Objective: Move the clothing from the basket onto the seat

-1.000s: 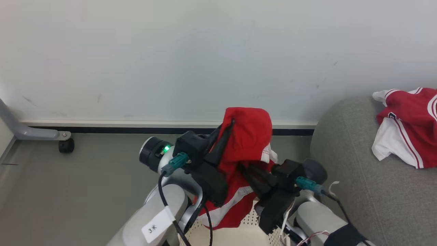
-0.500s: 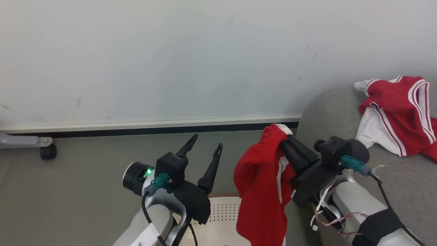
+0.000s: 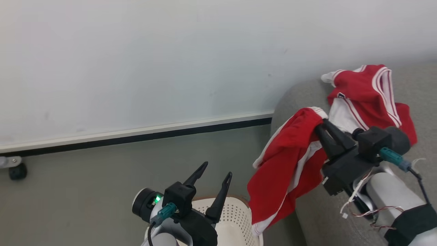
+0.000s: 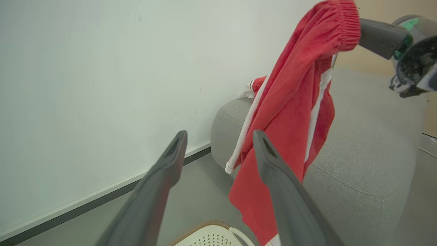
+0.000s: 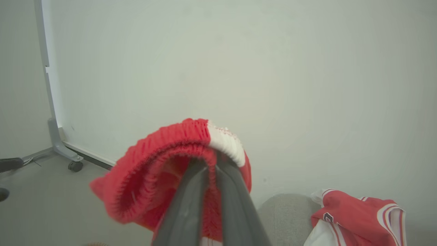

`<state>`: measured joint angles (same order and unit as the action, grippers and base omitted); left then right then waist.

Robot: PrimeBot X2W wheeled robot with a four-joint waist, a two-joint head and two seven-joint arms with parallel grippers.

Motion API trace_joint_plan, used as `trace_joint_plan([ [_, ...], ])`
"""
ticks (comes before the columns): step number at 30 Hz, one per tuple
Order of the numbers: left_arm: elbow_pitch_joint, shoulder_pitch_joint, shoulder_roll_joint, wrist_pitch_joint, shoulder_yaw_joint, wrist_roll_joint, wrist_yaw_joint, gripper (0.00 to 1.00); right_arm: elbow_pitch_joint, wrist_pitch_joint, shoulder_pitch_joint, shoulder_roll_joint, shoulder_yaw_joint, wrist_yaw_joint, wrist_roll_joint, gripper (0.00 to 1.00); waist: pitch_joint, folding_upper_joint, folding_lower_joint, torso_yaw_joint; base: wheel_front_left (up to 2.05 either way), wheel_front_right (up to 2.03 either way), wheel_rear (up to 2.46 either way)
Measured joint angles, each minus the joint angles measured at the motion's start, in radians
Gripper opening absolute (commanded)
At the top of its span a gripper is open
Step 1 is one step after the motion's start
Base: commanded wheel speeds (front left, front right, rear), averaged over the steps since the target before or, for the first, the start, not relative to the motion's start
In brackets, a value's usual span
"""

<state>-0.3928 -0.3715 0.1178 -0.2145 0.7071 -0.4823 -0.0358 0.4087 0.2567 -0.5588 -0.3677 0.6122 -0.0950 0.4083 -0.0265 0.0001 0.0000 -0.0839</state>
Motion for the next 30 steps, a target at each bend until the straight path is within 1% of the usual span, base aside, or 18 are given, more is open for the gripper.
trace_joint_plan([
  [2,0.004,0.006,0.000,0.000,0.003,0.001,0.000,1.00,-0.008,0.000,0.000,-0.011,-0.004,0.004,-0.006,0.00,0.000,0.0000,0.0000,-0.010,0.00,0.00,0.00],
  [6,0.015,0.015,-0.004,-0.007,0.010,0.001,-0.005,1.00,-0.040,0.000,0.000,-0.048,-0.027,0.017,-0.014,0.00,0.002,0.0000,0.0000,-0.055,0.00,0.00,0.00],
  [9,0.022,0.024,-0.009,-0.007,0.012,0.001,-0.008,1.00,-0.059,0.000,0.001,-0.069,-0.040,0.019,-0.015,0.00,0.004,0.0000,0.0000,-0.089,0.00,0.00,0.00],
  [18,0.044,0.031,-0.016,-0.008,0.035,0.018,-0.017,1.00,-0.132,0.000,0.027,-0.133,-0.083,0.043,-0.022,0.00,0.025,0.0000,0.0000,-0.181,0.00,0.00,0.00],
  [20,0.047,0.030,-0.019,-0.008,0.047,0.022,-0.017,1.00,-0.149,0.000,0.030,-0.151,-0.094,0.052,-0.022,0.00,0.037,-0.0001,-0.0001,-0.193,0.00,0.00,0.00],
  [21,0.051,0.027,-0.024,-0.007,0.057,0.041,-0.016,1.00,-0.167,0.000,0.033,-0.168,-0.105,0.053,-0.022,0.00,0.051,-0.0001,0.0000,-0.201,0.00,0.00,0.00],
  [24,0.058,0.015,-0.026,-0.001,0.071,0.048,-0.016,1.00,-0.184,0.000,0.023,-0.185,-0.121,0.057,-0.023,0.00,0.077,0.0000,0.0000,-0.207,0.00,0.00,0.00],
  [28,0.073,-0.007,-0.026,0.013,0.084,0.063,-0.015,1.00,-0.202,-0.009,-0.054,-0.203,-0.149,0.055,-0.023,0.00,0.115,0.0000,0.0000,-0.209,0.00,0.00,0.00],
  [30,0.081,-0.019,-0.026,0.019,0.091,0.070,-0.007,1.00,-0.204,-0.011,-0.103,-0.222,-0.166,0.051,-0.023,0.00,0.137,0.0000,0.0000,-0.208,0.00,0.00,0.00],
])
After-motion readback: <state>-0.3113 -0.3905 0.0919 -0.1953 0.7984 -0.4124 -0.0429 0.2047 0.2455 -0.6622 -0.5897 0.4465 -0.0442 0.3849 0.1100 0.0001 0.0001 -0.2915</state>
